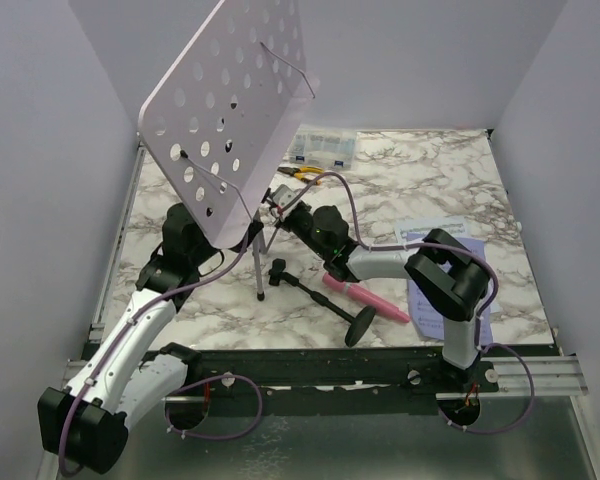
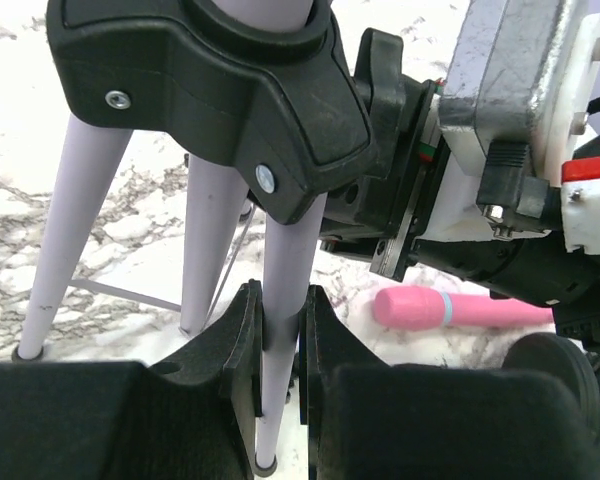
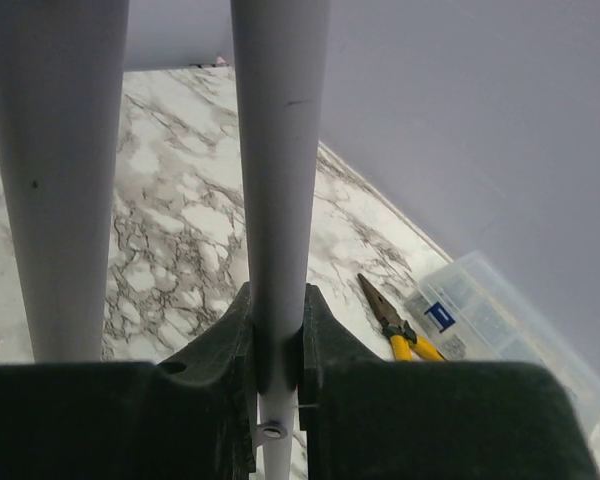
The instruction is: Set up the instrument practice props
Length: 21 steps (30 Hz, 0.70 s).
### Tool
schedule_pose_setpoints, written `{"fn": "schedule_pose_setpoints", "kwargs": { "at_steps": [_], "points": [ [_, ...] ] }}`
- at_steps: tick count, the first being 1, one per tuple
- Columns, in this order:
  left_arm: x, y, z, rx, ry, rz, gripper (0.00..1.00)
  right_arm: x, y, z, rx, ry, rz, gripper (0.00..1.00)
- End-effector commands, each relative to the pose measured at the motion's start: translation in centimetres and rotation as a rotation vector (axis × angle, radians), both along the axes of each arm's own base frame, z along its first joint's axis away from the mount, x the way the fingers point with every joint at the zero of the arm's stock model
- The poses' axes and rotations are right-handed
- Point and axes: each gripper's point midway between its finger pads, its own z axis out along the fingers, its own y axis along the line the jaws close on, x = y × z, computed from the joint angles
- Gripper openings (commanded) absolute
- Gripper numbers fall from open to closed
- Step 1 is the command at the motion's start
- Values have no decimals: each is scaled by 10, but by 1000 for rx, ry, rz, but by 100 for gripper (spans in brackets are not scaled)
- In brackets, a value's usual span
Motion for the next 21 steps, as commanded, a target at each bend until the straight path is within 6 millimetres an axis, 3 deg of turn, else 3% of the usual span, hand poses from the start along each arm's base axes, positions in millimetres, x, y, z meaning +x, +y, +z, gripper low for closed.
{"fn": "schedule_pose_setpoints", "kwargs": {
  "at_steps": [1, 7, 12, 17, 21],
  "points": [
    [-38, 10, -35, 37, 260, -18, 0, 37, -84, 20, -28, -63, -345, 0],
    [-53, 7, -60, 29, 410, -26, 0, 44, -107, 16, -68, -111, -462, 0],
    [-48, 14, -59, 9, 418, 56, 0, 45, -121, 0, -108, -103, -509, 0],
    [-51, 4, -81, -63, 538, 70, 0, 41, -133, -26, -176, -110, -518, 0],
    [-50, 4, -82, -112, 580, 122, 0, 32, -128, -49, -199, -60, -444, 0]
  ]
}}
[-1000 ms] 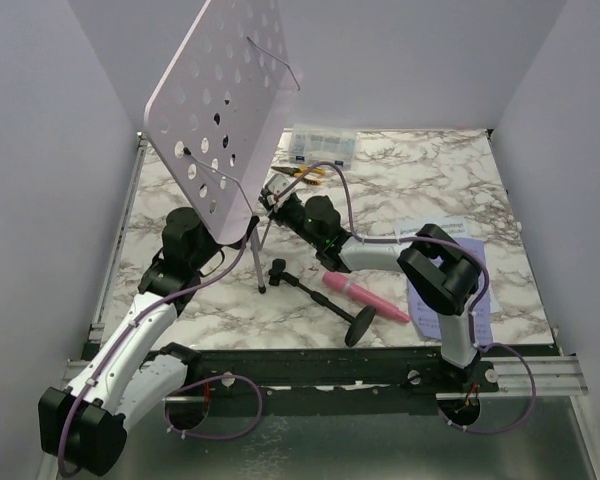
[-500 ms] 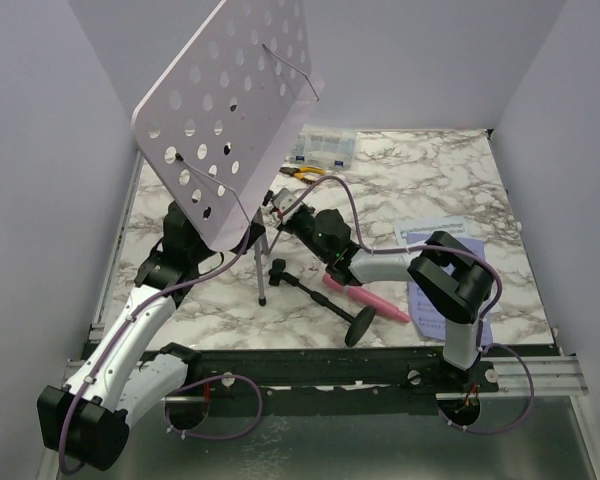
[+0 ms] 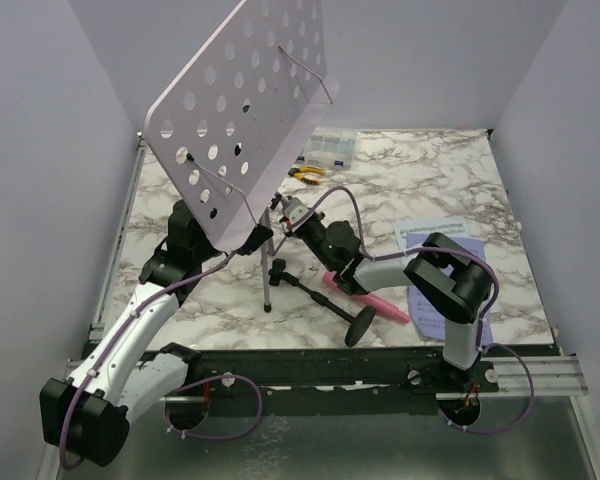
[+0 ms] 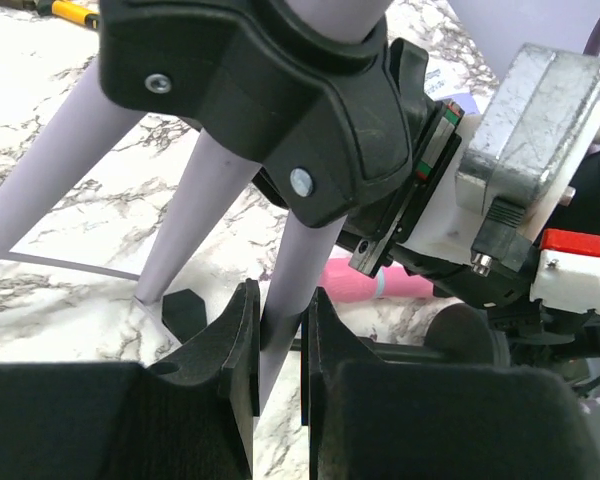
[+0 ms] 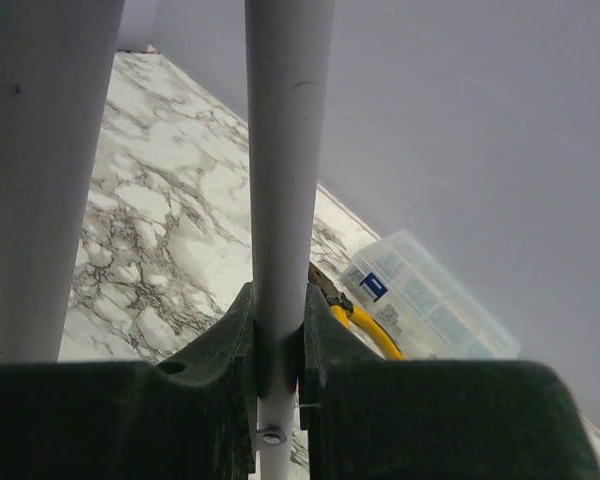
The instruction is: Set up the instrument practice props
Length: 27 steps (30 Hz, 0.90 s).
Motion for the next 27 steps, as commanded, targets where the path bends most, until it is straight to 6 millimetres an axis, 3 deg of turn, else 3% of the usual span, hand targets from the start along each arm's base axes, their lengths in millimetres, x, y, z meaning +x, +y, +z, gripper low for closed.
{"fn": "schedule_pose_setpoints", "kwargs": {
  "at_steps": [1, 6, 12, 22, 27],
  "points": [
    [-33, 26, -77, -7, 442, 219, 0, 40, -88, -47, -134, 62, -316, 0],
    [-34, 35, -89, -59, 514, 369, 0, 32, -82, -62, -138, 95, -258, 0],
    [-49, 45, -133, -95, 678, 526, 0, 25, -75, -69, -167, 116, -200, 0],
    [-36, 74, -156, -4, 639, 693, 0, 9, -72, -91, -142, 194, -231, 0],
    [-21, 101, -141, 37, 523, 814, 0, -8, -76, -104, -124, 233, -286, 0]
  ]
}}
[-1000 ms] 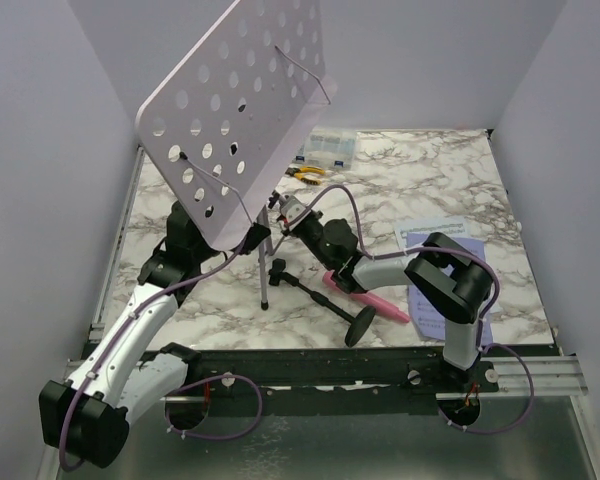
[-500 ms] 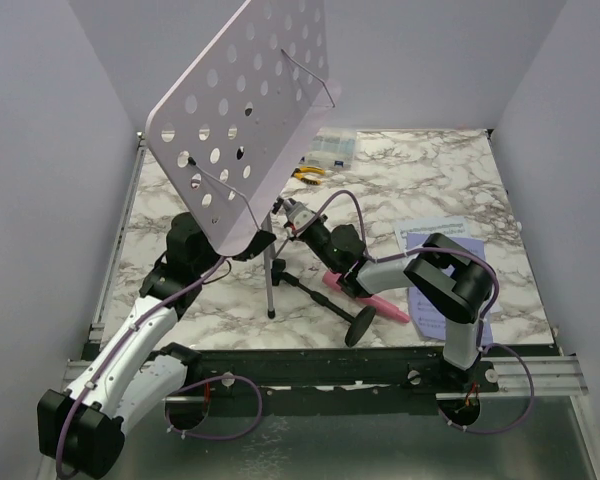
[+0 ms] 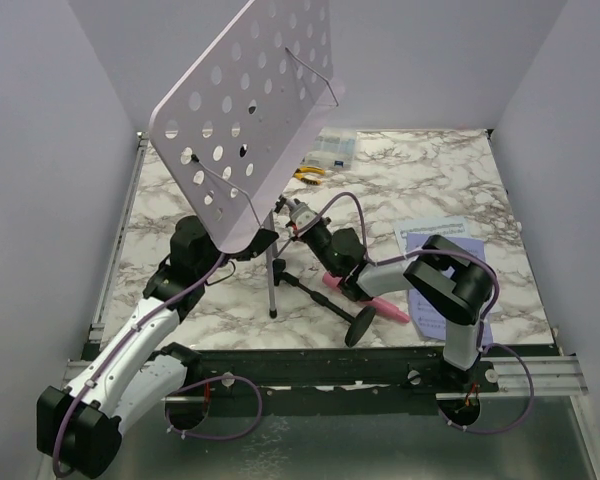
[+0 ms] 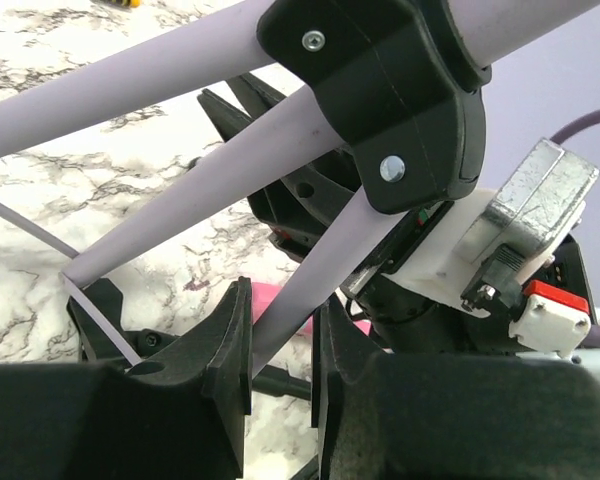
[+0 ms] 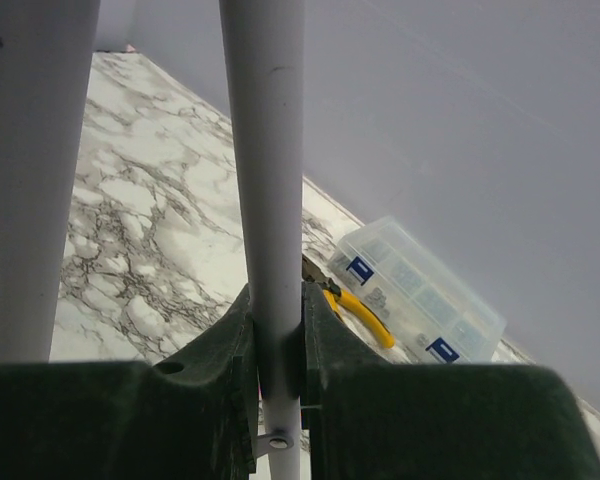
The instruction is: Set up the instrument practice props
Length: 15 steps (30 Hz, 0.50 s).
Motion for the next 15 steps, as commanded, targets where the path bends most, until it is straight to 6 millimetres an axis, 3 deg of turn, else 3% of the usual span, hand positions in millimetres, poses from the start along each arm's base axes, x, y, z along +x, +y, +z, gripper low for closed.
{"fn": "schedule_pose_setpoints", "kwargs": {
  "at_steps": [1, 7, 10, 13, 15],
  "points": [
    [-13, 115, -128, 317, 441, 577, 0, -3, -60, -98, -146, 250, -263, 0],
    [4, 141, -120, 436, 390, 668, 2, -25, -42, -113, -112, 321, -295, 0],
    [10, 151, -121, 466, 383, 693, 14, -31, -31, -119, -94, 345, -353, 0],
    [14, 159, -117, 478, 375, 717, 17, -38, -20, -130, -66, 407, -335, 0],
    [17, 164, -113, 475, 365, 739, 28, -42, -15, -138, -63, 444, -331, 0]
  ]
}}
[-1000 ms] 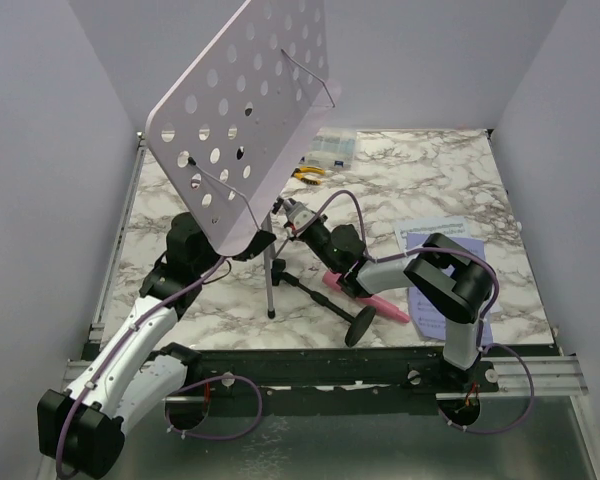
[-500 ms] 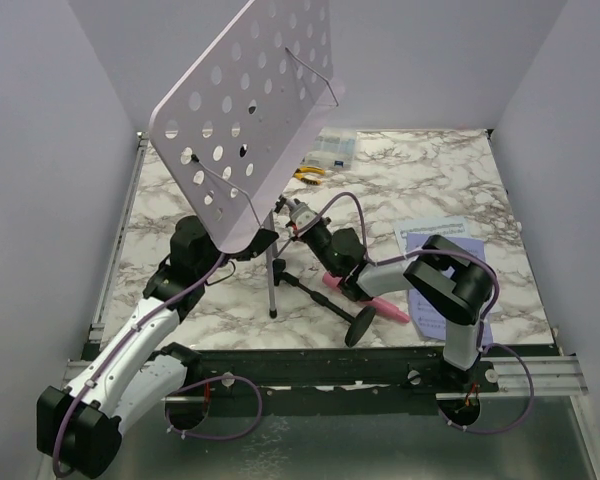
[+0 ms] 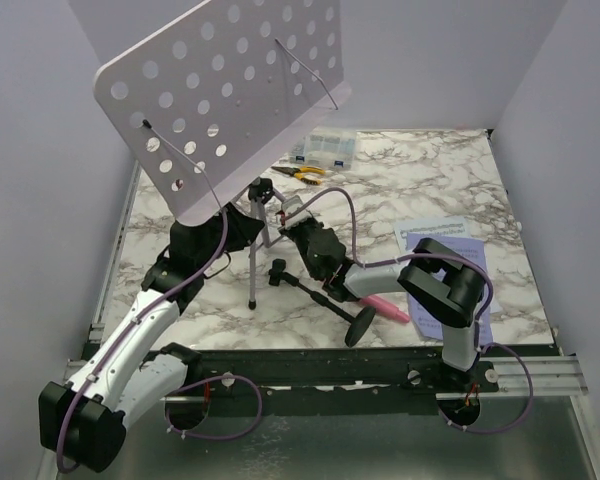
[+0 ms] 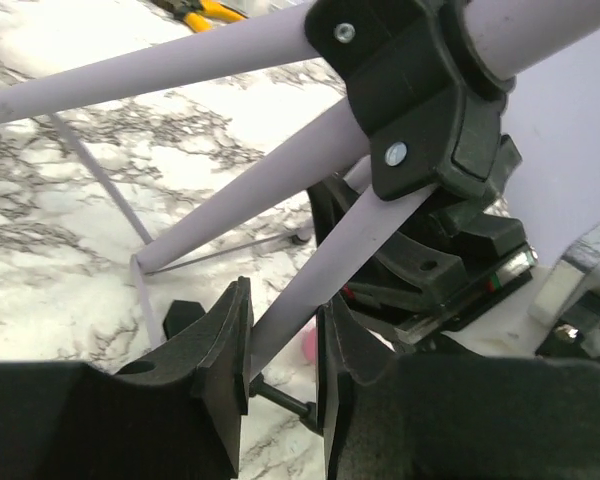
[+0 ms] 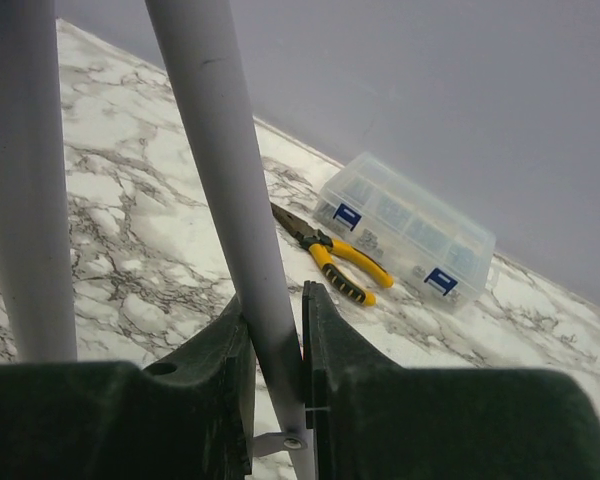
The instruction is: Set up the instrument practice props
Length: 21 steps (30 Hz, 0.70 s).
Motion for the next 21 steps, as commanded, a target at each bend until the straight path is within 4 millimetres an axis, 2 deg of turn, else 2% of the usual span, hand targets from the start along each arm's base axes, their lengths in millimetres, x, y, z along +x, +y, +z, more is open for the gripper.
{"fn": "schedule_pose_setpoints", "kwargs": {
  "at_steps": [1, 6, 8, 11, 15, 18, 21],
  "points": [
    [-11, 135, -107, 326, 346, 580, 32, -37, -19, -126, -98, 335, -113, 0],
    [-10, 135, -98, 301, 321, 545, 63, -40, -12, -126, -90, 362, -141, 0],
    [-12, 135, -91, 284, 311, 529, 76, -41, -14, -136, -69, 422, -207, 0],
    [-14, 127, -76, 211, 266, 491, 89, -44, -11, -152, -18, 501, -262, 0],
    [-16, 112, -60, 121, 219, 431, 94, -45, 1, -163, -14, 535, -239, 0],
    [-19, 112, -52, 98, 184, 437, 95, -47, 9, -168, -13, 569, -223, 0],
    [-14, 110, -34, 72, 95, 427, 94, -54, 10, -180, -18, 589, -195, 0]
  ]
}}
